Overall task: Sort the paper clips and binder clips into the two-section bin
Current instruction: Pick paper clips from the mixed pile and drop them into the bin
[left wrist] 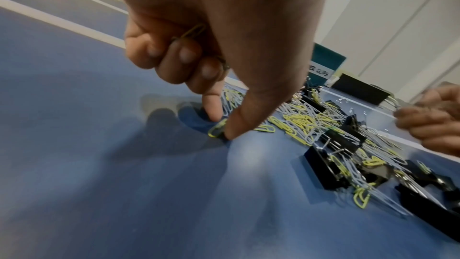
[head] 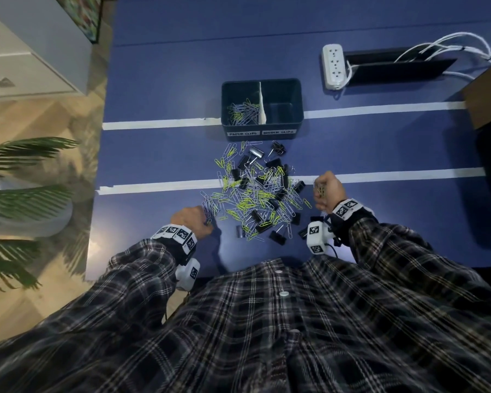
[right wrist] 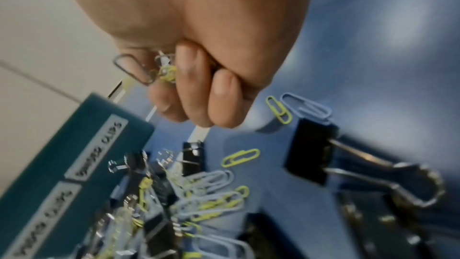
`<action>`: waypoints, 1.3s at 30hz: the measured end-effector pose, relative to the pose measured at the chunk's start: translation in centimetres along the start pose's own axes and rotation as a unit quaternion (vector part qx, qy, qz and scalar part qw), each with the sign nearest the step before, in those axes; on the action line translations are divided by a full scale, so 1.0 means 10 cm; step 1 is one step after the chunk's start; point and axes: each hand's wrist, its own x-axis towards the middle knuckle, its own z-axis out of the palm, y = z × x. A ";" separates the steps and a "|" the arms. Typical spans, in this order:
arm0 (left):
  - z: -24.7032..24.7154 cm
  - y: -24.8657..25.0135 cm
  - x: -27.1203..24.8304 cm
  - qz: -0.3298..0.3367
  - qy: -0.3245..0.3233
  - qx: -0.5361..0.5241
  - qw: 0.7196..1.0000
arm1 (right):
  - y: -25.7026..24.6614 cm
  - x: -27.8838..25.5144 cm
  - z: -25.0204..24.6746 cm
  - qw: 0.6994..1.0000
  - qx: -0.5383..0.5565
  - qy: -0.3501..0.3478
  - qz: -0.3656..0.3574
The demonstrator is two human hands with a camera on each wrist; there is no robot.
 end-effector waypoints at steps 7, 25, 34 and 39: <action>-0.04 0.06 0.03 0.037 -0.028 0.039 0.998 | -0.23 -0.15 0.19 0.972 0.161 -0.169 -0.021; -0.18 -0.05 0.12 -0.005 0.057 -0.173 0.983 | -0.28 0.04 0.62 0.928 -0.326 0.040 -0.176; -0.17 0.05 0.16 0.022 0.066 -0.083 0.994 | -0.23 0.00 0.84 0.744 -0.598 0.000 -0.299; -0.15 0.06 0.18 0.041 0.103 -0.080 0.991 | -0.20 0.02 0.83 0.733 -0.603 0.001 -0.314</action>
